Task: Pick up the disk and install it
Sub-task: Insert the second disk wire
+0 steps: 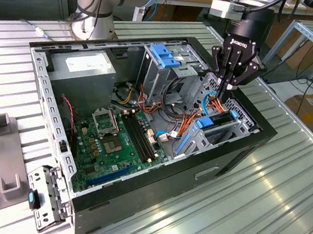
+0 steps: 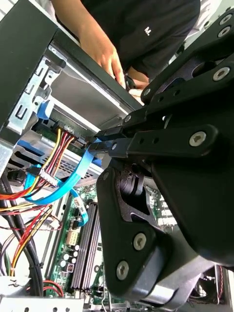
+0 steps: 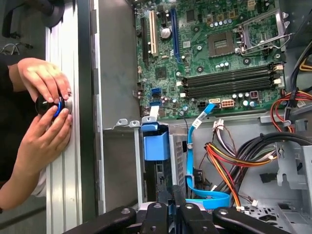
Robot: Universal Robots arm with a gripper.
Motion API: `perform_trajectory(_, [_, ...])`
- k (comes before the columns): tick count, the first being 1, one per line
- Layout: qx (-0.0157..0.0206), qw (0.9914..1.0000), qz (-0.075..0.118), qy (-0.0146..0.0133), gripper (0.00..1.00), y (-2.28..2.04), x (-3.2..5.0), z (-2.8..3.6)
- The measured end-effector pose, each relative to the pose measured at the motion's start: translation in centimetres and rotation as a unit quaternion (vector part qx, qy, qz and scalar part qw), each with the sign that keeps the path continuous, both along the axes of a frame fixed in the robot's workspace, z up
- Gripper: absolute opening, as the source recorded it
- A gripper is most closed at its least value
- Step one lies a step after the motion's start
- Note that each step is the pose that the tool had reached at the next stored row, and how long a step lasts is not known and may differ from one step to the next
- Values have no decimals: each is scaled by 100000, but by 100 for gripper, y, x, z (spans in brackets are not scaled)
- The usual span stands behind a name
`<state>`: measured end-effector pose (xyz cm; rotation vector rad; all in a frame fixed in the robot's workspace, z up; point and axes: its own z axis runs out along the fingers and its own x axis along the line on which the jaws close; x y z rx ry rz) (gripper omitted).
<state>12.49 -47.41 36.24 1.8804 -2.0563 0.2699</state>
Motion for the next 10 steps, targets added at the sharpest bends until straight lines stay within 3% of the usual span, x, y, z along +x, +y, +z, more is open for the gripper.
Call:
perform_trajectory(4, [1182,99993,172,-101,16,-81,-26,-6])
perform_trajectory(8, [1541,99986,656,-233,16,-123,-78,-10])
perform_trajectory(10, [1738,99978,1077,-453,16,-145,-106,-17])
